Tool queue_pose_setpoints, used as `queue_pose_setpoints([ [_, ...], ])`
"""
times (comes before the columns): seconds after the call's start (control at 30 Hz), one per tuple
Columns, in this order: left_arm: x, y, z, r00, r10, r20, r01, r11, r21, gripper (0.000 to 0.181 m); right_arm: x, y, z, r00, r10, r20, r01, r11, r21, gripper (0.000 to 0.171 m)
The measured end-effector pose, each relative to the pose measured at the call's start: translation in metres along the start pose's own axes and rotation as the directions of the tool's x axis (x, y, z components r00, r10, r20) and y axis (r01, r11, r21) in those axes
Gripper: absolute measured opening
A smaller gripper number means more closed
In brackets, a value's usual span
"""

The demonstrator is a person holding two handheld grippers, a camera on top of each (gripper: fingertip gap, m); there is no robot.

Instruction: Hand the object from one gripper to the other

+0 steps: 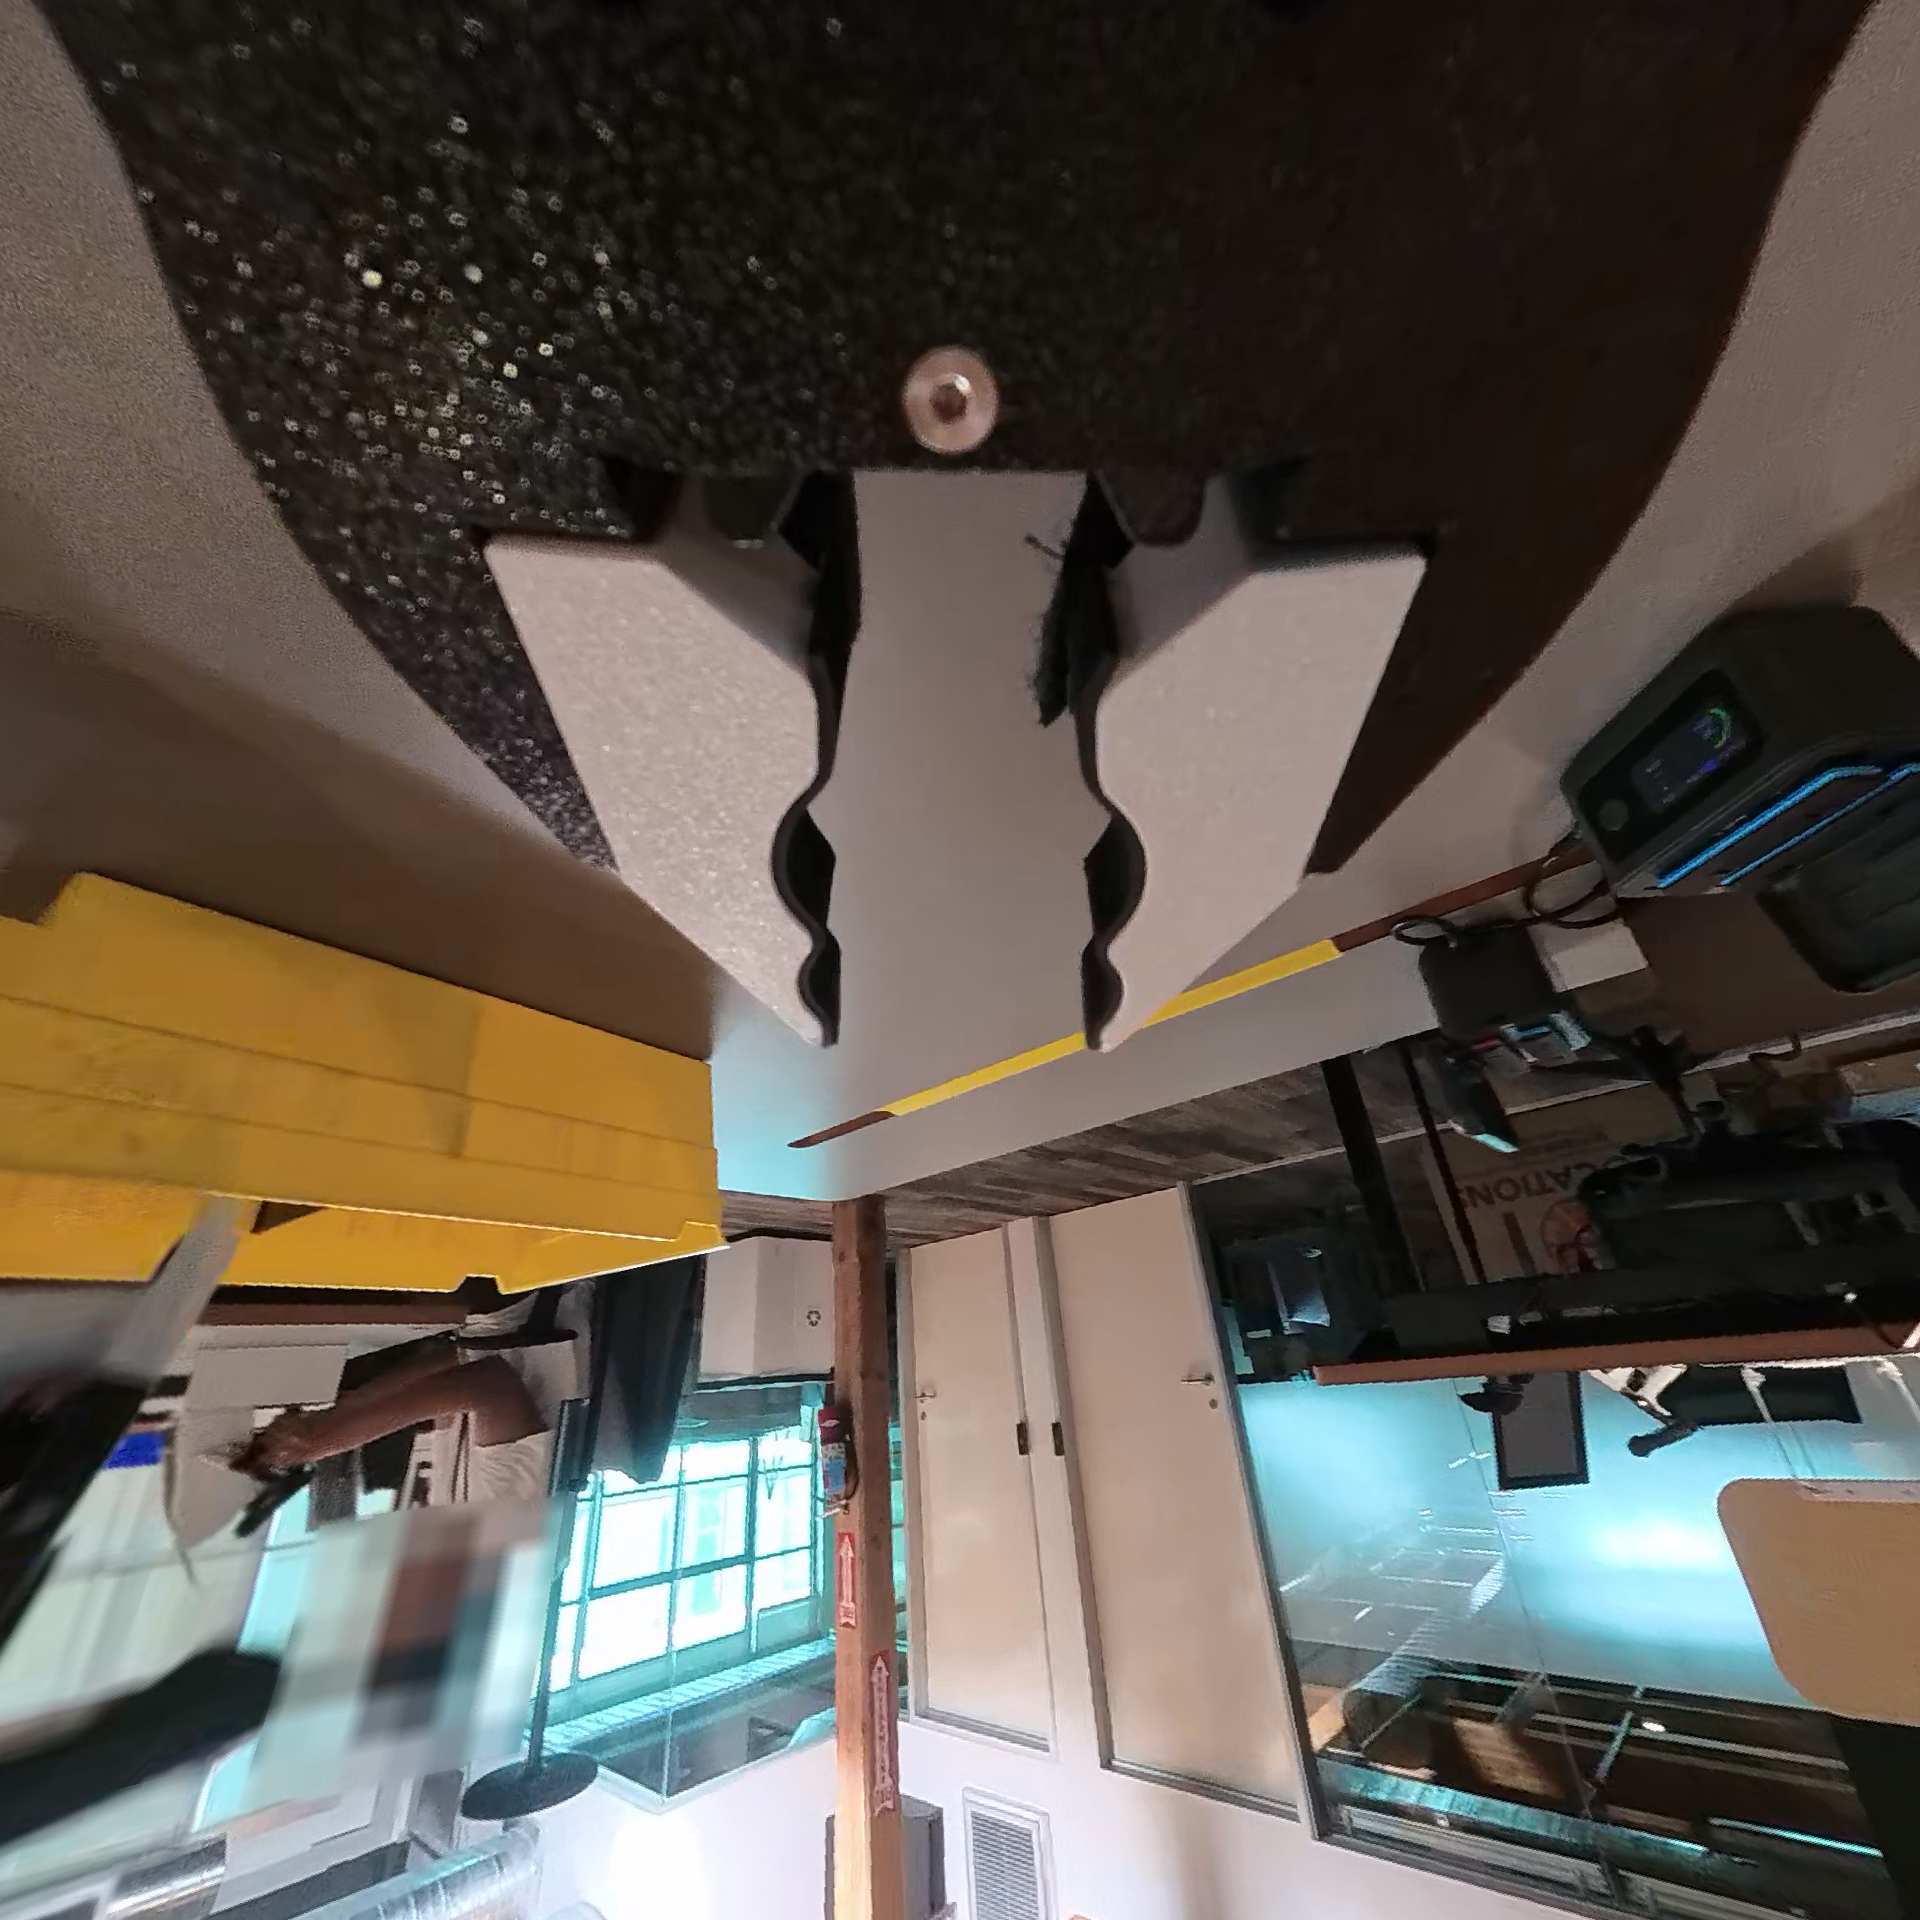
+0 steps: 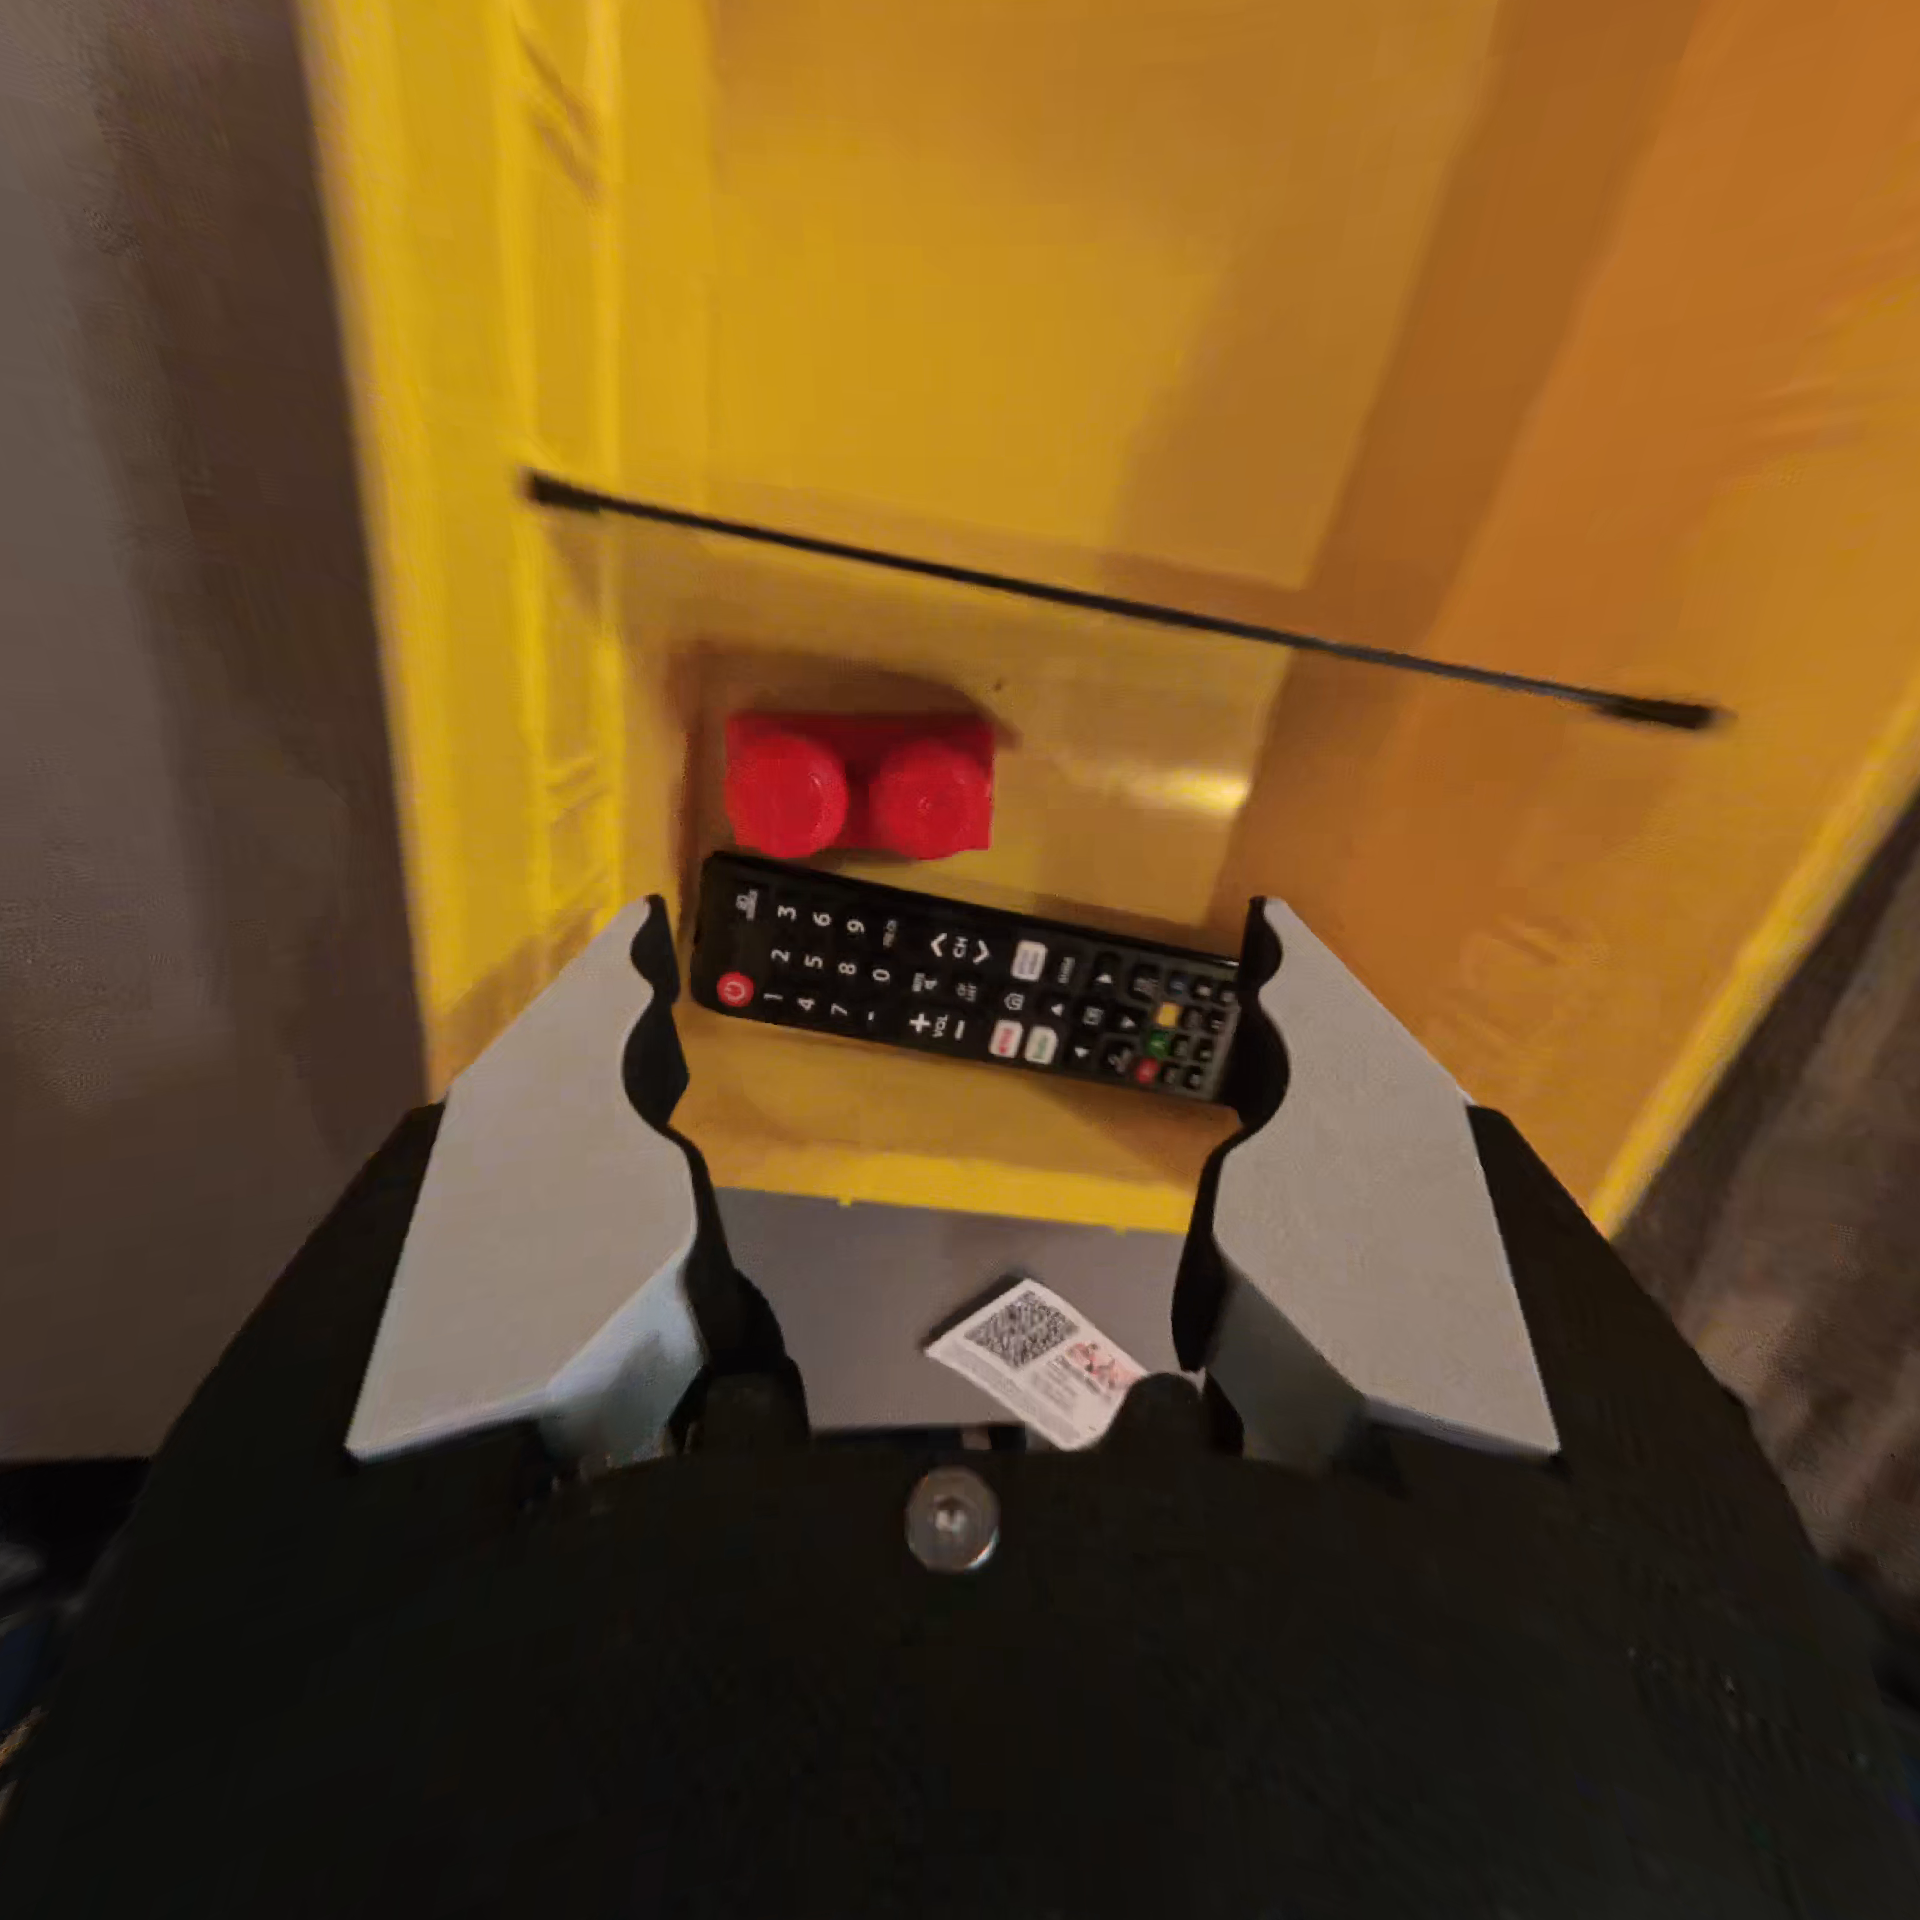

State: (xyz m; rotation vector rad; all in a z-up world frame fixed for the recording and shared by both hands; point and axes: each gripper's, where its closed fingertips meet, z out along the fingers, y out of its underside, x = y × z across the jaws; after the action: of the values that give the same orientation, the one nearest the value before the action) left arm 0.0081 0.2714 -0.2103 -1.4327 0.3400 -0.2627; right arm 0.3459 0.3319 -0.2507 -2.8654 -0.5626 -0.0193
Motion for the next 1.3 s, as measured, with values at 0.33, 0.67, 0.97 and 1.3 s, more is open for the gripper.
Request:
queue_pose_setpoints([
  [0.33, -0.020, -0.006, -0.012, 0.984, 0.080, 0.156, -0.083, 0.997, 0.008, 0.047, -0.205, -0.073, -0.151, 0.885, -0.464, 0.042, 0.073, 0.228, 0.971, 0.089],
  [0.67, -0.021, -0.008, -0.014, 0.981, 0.101, 0.167, -0.100, 0.995, -0.018, 0.045, -0.282, -0.078, -0.059, 0.856, -0.419, -0.302, 0.215, -0.242, 0.946, 0.062],
  [0.97, -0.068, -0.066, -0.073, 0.891, 0.179, 0.417, -0.129, 0.981, -0.147, 0.043, -0.278, -0.076, -0.057, 0.857, -0.490, -0.160, 0.073, -0.191, 0.979, 0.057],
  [1.3, -0.261, -0.029, -0.196, 0.675, -0.002, 0.738, 0.542, 0.680, -0.494, 0.080, -0.281, -0.082, -0.050, 0.857, -0.500, -0.121, 0.059, -0.138, 0.989, 0.055],
])
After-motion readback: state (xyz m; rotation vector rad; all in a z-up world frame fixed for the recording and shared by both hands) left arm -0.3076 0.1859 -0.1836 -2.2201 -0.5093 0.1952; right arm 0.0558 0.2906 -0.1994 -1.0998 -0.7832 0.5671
